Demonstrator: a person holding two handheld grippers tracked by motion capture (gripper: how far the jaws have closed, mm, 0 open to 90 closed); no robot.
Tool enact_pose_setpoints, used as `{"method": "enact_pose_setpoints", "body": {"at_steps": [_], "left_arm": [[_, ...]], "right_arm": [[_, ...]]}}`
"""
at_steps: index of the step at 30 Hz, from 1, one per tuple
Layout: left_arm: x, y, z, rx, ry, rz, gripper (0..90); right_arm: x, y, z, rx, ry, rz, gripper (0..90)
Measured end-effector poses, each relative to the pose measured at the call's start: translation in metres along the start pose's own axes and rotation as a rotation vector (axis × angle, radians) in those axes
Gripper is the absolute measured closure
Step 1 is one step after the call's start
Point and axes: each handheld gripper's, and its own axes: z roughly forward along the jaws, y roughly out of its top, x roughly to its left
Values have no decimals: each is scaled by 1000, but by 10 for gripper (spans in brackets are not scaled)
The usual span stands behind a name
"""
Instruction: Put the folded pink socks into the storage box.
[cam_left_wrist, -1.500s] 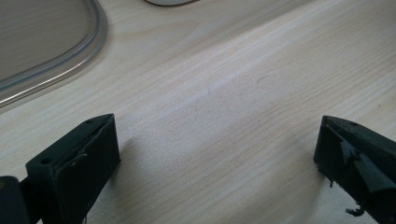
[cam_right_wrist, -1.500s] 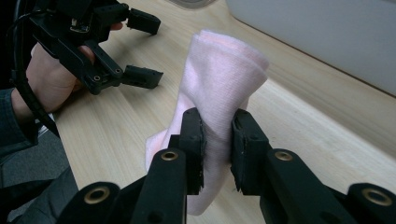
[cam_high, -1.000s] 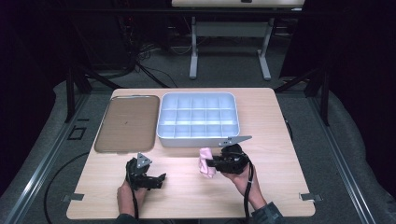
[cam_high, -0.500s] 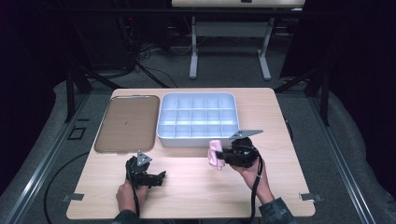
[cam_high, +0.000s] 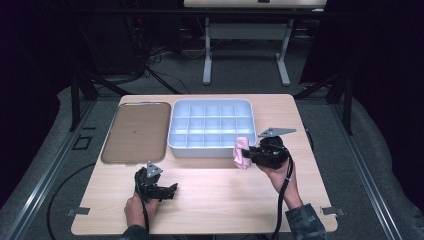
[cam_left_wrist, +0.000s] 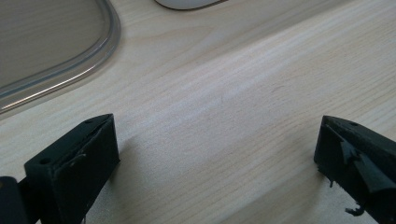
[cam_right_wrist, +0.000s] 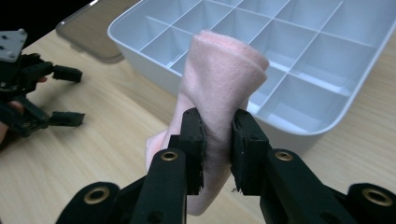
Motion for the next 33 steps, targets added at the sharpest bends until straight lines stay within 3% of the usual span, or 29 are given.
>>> {"method": "enact_pose_setpoints", "body": {"at_steps": [8,16,33], "left_arm": [[0,0,0,0,0,0,0],[0,0,0,0,-1,2,0],[0,0,0,0,0,2,0]], "right_arm": [[-22,13,1,-15,-49,20,761],[-33,23,6,-50,-94,19,760],[-48,35,40,-31,-182,-10,758]]}}
